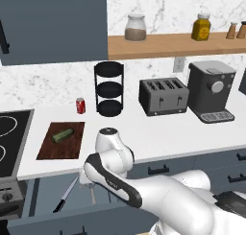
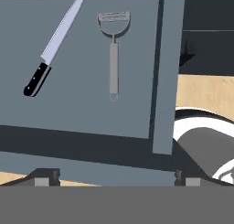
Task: Place the appropriate cutting tool for cutting the cucumber skin on the cutting board.
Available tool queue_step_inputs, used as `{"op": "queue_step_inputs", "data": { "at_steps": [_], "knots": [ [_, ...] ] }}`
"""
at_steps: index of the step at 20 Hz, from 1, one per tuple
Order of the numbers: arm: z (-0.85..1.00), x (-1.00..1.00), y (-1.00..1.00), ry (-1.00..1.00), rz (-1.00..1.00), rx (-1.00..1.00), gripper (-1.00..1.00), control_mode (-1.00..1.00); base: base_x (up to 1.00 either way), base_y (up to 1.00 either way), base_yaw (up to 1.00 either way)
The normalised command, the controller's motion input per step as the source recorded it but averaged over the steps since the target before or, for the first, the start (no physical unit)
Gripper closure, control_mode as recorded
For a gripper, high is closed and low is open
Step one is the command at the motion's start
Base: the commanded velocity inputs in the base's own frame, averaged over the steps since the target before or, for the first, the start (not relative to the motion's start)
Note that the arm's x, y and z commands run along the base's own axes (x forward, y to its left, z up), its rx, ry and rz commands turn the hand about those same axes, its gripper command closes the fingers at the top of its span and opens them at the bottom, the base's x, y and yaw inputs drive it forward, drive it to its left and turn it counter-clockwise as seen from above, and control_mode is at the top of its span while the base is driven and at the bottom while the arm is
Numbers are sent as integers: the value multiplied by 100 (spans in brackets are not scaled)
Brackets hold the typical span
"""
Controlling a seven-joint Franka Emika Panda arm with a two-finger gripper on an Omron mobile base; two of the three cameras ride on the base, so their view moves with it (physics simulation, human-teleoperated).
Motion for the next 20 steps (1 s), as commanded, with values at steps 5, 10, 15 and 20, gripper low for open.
{"op": "queue_step_inputs", "data": {
  "at_steps": [5, 10, 15, 20],
  "knots": [
    [-44, 0, 29, 0, 0, 0, -100, -100, 0, 0, 0],
    [-35, -2, 18, 0, 0, 1, -100, -100, 0, 0, 0],
    [-9, -33, 4, 0, 0, 1, -100, -100, 0, 0, 0],
    [-4, -63, 3, 0, 0, 1, -100, -100, 0, 0, 0]
  ]
}}
